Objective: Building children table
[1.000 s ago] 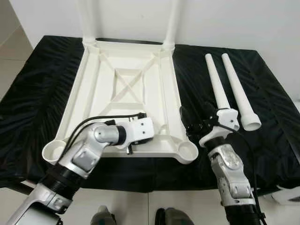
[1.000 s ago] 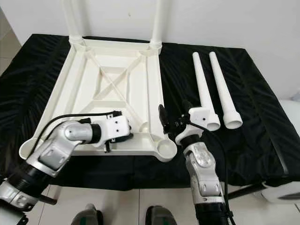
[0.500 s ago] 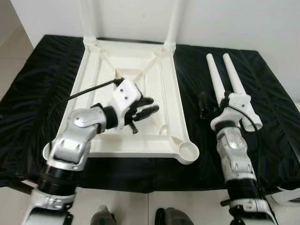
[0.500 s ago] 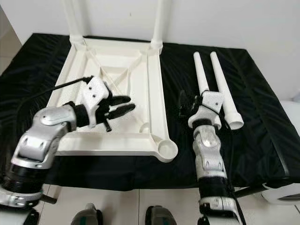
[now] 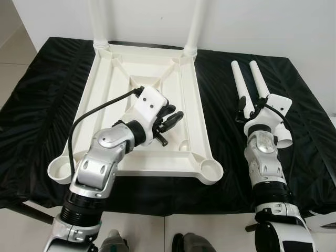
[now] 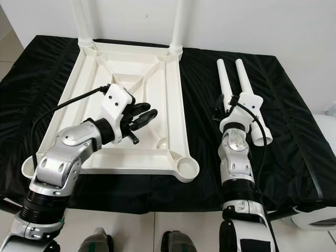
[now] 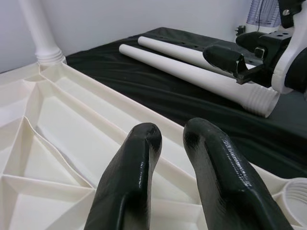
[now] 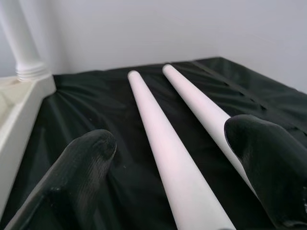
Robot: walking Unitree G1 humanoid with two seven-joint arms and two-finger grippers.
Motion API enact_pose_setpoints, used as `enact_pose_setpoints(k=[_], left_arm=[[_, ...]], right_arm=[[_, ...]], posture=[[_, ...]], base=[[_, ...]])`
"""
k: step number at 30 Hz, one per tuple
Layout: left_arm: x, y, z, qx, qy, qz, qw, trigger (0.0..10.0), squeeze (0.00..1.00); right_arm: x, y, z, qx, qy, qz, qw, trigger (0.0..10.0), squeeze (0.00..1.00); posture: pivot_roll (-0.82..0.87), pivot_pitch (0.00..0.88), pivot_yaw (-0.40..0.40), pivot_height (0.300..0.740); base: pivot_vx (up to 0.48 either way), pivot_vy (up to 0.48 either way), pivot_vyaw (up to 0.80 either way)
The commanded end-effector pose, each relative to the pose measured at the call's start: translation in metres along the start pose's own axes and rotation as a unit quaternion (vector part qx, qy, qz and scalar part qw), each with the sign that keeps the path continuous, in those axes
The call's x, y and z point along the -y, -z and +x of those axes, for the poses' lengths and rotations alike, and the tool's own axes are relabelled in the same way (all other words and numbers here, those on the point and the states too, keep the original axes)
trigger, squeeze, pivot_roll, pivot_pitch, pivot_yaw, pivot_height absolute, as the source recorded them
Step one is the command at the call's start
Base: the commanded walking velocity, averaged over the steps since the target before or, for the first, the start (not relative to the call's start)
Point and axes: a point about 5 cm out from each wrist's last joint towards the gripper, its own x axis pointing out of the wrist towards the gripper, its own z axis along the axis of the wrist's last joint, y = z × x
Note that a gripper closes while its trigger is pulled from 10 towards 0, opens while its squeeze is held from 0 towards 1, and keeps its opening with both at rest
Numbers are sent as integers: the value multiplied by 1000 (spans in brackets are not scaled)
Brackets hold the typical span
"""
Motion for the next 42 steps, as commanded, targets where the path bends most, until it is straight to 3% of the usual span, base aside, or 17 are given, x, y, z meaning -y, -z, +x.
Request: enact_pose_setpoints(k=[1,3,5,11,16,21,24,29,33,35,36,38,42], left_arm=[[3,0,0,-11,-9,-3,1000,10000,0],[8,2,0,-15,2,4,1000,10000,0],[22,4,-1,-23,40,25,999,10000,0],[34,9,-2,-41,76,32,996,10000,0],[35,9,-2,-45,77,28,996,10000,0],[36,9,-2,-45,73,26,996,10000,0],[36,8,-2,-44,71,26,996,10000,0],[36,6,-1,-37,63,21,997,10000,0],[36,5,-1,-37,62,21,997,10000,0],[36,4,0,-35,61,21,997,10000,0],[36,4,0,-35,61,21,997,10000,0],[37,3,0,-33,60,19,997,10000,0],[37,3,1,-31,58,20,998,10000,0]], right_arm=[[3,6,0,-21,14,6,1000,10000,0],[3,8,0,-29,20,8,999,10000,0],[4,15,1,-61,40,17,997,10000,0],[3,25,3,-122,61,44,990,10000,0],[5,25,5,-155,83,41,984,10000,0],[2,26,6,-198,80,82,973,10000,0],[1,26,7,-212,78,85,970,10000,0],[-7,22,8,-271,73,100,954,10000,0],[-9,19,9,-279,73,97,953,10000,0],[-9,20,7,-324,98,121,933,10000,0],[-9,20,7,-324,98,121,933,10000,0],[-11,20,6,-359,94,134,919,10000,0],[-11,18,6,-369,84,128,917,10000,0]], posture=[[52,40,-69,740],[53,40,-70,740],[54,45,-72,740],[50,59,-69,740],[44,66,-70,740],[44,70,-73,740],[46,71,-75,740],[46,74,-77,740],[46,74,-77,740],[46,75,-78,740],[46,75,-78,740],[43,76,-79,740],[42,75,-80,740]], base=[[0,0,0],[0,0,0],[0,0,0],[0,0,0],[0,0,0],[0,0,0],[0,0,0],[0,0,0],[0,0,0],[0,0,0],[0,0,0],[0,0,0],[0,0,0]])
